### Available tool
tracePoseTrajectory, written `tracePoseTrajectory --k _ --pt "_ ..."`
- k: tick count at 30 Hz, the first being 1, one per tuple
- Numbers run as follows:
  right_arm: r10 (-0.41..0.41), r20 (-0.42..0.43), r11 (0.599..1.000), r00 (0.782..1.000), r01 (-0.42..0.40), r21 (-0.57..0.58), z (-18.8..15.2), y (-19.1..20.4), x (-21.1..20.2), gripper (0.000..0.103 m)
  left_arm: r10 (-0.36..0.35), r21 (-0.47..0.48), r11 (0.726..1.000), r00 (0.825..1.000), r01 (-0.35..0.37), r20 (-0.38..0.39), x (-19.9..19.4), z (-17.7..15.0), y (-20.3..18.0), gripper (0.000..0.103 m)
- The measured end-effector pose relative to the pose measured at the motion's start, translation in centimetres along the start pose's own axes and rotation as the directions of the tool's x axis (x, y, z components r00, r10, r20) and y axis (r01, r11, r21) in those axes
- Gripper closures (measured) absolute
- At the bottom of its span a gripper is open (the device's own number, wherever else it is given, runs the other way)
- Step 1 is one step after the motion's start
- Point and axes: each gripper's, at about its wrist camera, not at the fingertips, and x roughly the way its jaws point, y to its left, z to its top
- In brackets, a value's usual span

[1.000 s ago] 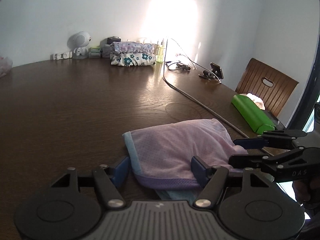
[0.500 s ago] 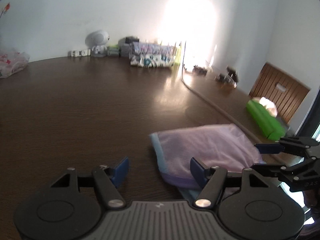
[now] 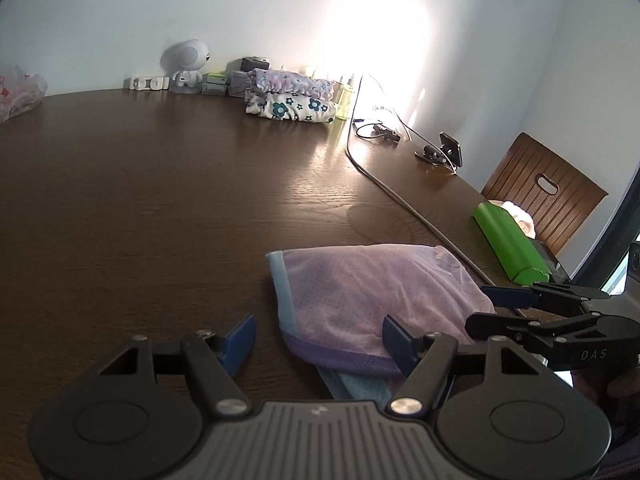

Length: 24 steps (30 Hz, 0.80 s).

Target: Fold clothes

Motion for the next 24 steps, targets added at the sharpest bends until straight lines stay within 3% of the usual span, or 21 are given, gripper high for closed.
tracePoseTrajectory --k 3,7,15,24 --pt "-0.002 0.005 1.0 1.0 0.002 0.005 0.1 -0.1 -0.1 0.029 -0.018 -0.013 1.0 1.0 0.018 0.004 -0.5 0.2 0.3 0.034" --pt "-0.007 0.014 1.0 1.0 0.007 0.015 0.2 -0.3 -0.3 0.029 -0.134 -0.089 0.986 0.99 0.138 0.046 -1.8 0.9 1.7 0.032" --pt "-0.016 0.008 1.0 1.0 0.016 0.016 0.1 -0.3 0.0 0.027 -0.09 -0.047 0.995 0.996 0.088 -0.021 -0.4 0.6 0.4 0.031" --pt "-0.029 0.015 0.999 0.999 0.029 0.016 0.1 -0.5 0.0 0.024 -0.064 0.006 0.998 0.998 0.064 -0.021 0.1 0.4 -0.1 0.03"
